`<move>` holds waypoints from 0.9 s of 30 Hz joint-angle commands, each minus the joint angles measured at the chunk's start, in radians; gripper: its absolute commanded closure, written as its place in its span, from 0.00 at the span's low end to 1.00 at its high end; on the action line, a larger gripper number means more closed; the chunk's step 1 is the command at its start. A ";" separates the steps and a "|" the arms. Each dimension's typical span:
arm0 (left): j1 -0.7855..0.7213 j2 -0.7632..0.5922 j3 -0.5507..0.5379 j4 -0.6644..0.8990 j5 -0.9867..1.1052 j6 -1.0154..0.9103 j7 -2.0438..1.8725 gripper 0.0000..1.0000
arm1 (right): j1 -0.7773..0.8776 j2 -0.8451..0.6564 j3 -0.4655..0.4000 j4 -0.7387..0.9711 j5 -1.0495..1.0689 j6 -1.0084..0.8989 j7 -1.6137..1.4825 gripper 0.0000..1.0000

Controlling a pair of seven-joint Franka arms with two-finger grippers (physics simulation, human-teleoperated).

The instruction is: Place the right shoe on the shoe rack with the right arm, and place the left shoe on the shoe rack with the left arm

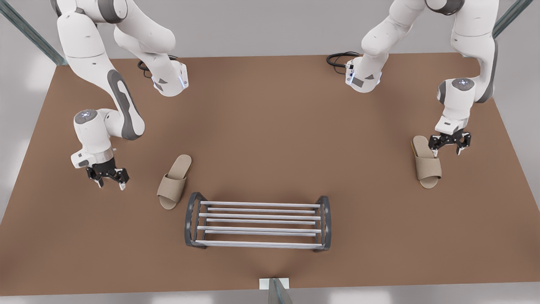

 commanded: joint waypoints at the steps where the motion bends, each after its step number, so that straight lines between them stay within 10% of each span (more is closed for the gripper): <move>1: 0.024 0.009 0.000 -0.030 0.044 0.131 -0.013 0.01 | 0.000 -0.018 0.002 -0.040 0.002 0.289 -0.028 0.00; 11: 0.073 0.070 0.000 -0.095 0.042 0.133 -0.172 0.03 | 0.021 -0.027 0.176 -0.155 0.009 0.286 0.081 0.00; 27: 0.081 0.150 0.000 0.005 0.041 0.131 -0.169 0.03 | 0.159 -0.039 0.175 -0.282 0.178 0.286 0.135 0.00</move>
